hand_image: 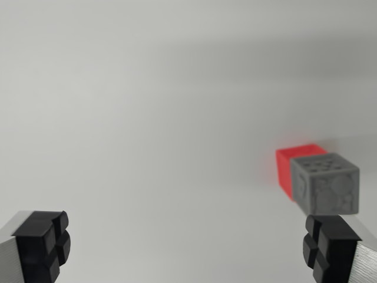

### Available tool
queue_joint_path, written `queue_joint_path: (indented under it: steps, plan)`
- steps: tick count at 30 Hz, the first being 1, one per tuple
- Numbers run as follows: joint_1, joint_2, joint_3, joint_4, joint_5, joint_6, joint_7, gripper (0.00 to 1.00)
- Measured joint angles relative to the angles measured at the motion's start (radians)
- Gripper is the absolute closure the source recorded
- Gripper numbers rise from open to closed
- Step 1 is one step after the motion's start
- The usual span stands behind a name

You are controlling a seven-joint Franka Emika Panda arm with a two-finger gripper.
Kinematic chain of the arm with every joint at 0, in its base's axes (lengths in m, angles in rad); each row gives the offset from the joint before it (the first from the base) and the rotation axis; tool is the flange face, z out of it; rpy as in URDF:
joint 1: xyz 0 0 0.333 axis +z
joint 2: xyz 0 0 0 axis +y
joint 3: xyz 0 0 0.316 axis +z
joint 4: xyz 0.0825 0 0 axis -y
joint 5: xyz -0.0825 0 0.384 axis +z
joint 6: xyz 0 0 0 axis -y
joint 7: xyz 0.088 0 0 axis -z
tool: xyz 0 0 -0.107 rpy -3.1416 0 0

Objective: Destack cube

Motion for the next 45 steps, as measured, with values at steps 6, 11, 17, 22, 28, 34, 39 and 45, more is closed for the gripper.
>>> queue_joint_path:
  steps: [6,11,17,22,28,34,39,45]
  plan:
    - [-0.014,-0.001,-0.009,-0.028,0.003,0.026,-0.034,0.0]
    - [-0.025,-0.001,-0.017,-0.054,0.006,0.052,-0.068,0.0]
    - [-0.043,0.0,-0.028,-0.086,0.011,0.083,-0.113,0.0]
    - [-0.058,0.005,-0.038,-0.11,0.016,0.111,-0.154,0.0]
    - [-0.077,0.016,-0.049,-0.137,0.024,0.145,-0.205,0.0]
    - [-0.102,0.032,-0.062,-0.166,0.034,0.186,-0.269,0.0]
    - [-0.122,0.048,-0.072,-0.183,0.043,0.217,-0.318,0.0]
    - [-0.145,0.067,-0.081,-0.2,0.052,0.25,-0.375,0.0]
